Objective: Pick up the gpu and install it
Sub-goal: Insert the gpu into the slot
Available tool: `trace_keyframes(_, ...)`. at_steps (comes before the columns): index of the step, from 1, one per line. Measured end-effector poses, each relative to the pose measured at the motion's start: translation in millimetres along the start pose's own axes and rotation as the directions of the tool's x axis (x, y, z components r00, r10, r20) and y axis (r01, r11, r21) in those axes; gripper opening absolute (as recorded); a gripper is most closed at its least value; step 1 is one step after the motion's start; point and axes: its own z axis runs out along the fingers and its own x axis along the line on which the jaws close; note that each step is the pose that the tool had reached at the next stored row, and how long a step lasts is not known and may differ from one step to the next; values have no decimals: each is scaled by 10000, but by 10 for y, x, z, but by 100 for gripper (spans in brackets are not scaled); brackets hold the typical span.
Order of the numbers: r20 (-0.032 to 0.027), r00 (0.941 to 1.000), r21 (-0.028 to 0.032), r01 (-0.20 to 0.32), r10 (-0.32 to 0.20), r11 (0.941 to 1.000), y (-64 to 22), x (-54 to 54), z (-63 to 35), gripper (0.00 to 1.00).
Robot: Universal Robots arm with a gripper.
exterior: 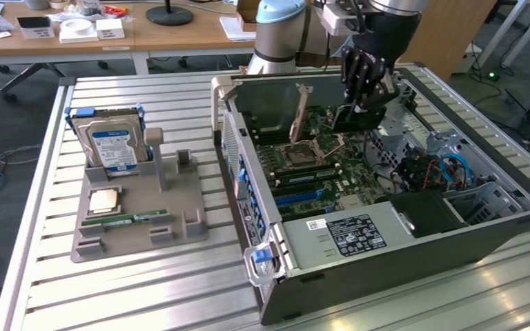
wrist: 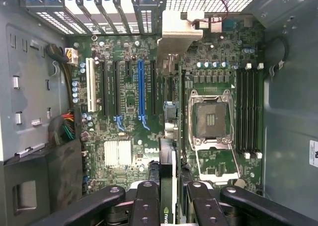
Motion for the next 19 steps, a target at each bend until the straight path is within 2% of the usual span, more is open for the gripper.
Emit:
trace_keyframes(11,-1,10000,-1,1,-1,10000,15,19,19,26)
trace_keyframes(19,-2,10000,-1,0,0,10000,23,20,77,26)
